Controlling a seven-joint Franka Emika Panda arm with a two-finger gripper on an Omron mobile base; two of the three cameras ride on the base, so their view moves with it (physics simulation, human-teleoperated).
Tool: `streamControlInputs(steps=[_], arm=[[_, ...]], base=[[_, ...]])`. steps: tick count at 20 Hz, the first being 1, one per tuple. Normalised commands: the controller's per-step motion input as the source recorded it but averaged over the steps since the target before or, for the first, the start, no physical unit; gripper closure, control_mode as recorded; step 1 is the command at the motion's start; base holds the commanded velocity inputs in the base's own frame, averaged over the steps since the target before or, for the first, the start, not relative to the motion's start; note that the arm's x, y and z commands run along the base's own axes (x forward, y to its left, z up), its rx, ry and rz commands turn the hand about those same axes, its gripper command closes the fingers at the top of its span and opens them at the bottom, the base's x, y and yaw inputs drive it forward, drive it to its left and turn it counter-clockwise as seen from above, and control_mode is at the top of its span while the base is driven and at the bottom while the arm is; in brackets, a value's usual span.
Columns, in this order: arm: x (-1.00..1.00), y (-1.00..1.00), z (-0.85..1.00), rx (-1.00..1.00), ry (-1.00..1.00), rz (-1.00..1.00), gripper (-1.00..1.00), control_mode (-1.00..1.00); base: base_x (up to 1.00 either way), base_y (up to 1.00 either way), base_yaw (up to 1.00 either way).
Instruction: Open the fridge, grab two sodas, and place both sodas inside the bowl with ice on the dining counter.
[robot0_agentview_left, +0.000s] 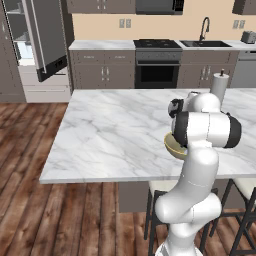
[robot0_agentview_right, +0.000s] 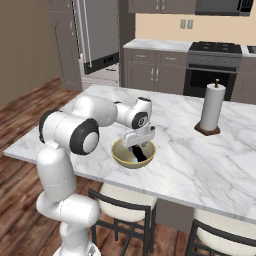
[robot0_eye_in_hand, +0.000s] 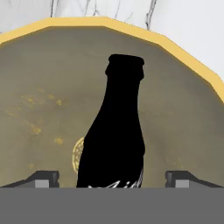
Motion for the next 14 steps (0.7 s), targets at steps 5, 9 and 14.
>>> streamControlInputs(steps=[5, 9, 14], arm=[[-0.04, 0.00, 0.30, 0.00, -0.03, 0.00, -1.00, -1.00], [-0.16, 0.01, 0.48, 0.00, -0.07, 0.00, -1.00, -1.00], [-0.54, 0.18, 0.41, 0.00, -0.10, -0.03, -1.00, -1.00]], base=[[0.00, 0.00, 0.00], [0.00, 0.00, 0.00], [0.00, 0.00, 0.00]])
